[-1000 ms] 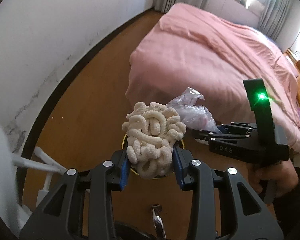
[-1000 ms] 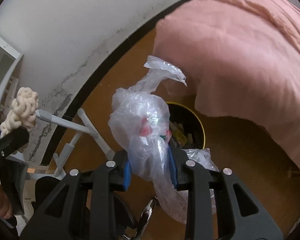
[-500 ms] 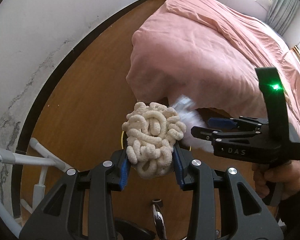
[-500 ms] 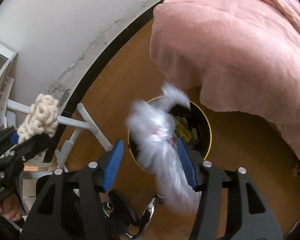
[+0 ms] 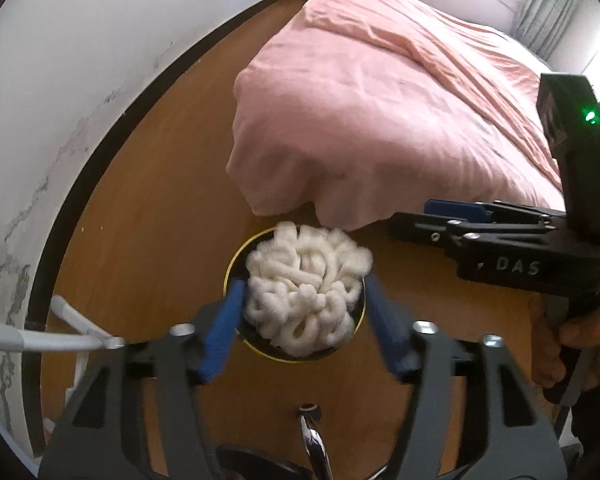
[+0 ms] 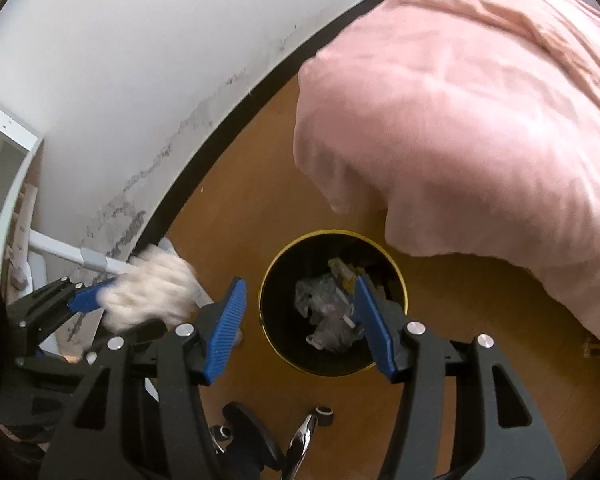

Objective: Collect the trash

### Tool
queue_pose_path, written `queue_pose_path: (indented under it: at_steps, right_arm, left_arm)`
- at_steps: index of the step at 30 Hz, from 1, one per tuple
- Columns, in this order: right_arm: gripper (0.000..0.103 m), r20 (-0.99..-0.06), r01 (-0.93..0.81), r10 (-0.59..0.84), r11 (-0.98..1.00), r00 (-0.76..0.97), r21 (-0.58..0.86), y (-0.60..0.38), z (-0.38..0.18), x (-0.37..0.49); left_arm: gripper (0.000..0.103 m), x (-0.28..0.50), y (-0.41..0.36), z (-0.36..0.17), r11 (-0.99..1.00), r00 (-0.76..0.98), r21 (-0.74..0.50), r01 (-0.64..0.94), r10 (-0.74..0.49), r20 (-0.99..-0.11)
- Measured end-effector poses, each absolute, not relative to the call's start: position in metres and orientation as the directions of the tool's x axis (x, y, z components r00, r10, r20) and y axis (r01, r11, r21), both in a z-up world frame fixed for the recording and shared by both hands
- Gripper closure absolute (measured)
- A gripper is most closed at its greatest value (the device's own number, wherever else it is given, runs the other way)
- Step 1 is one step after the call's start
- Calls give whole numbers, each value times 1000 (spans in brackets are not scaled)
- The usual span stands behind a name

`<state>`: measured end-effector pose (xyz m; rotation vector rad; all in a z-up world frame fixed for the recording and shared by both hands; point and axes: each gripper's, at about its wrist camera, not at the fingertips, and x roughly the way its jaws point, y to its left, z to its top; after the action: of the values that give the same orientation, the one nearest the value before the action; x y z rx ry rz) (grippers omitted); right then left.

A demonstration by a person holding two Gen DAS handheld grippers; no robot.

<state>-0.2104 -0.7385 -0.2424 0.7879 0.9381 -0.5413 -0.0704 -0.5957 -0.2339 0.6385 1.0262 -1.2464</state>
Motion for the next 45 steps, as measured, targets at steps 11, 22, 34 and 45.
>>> queue_pose_path:
  at_steps: [11, 22, 34, 45]
  right_arm:
    - [24, -785, 638, -198, 710, 587, 297, -703, -139, -206]
    - [13, -655, 331, -97, 911, 750, 245, -579, -48, -103]
    - [13, -616, -95, 208, 973, 760, 211, -372, -19, 10]
    - [12, -608, -194, 262, 965, 749, 177, -285, -15, 21]
  left_arm:
    - [11, -73, -545, -143, 307, 135, -61, 950, -577, -806]
    - [7, -15, -346, -31, 650, 493, 12, 760, -564, -662]
    - [7, 28, -76, -14, 971, 778, 54, 234, -154, -609]
    - [7, -2, 38, -16, 999, 805, 40, 21, 7, -593]
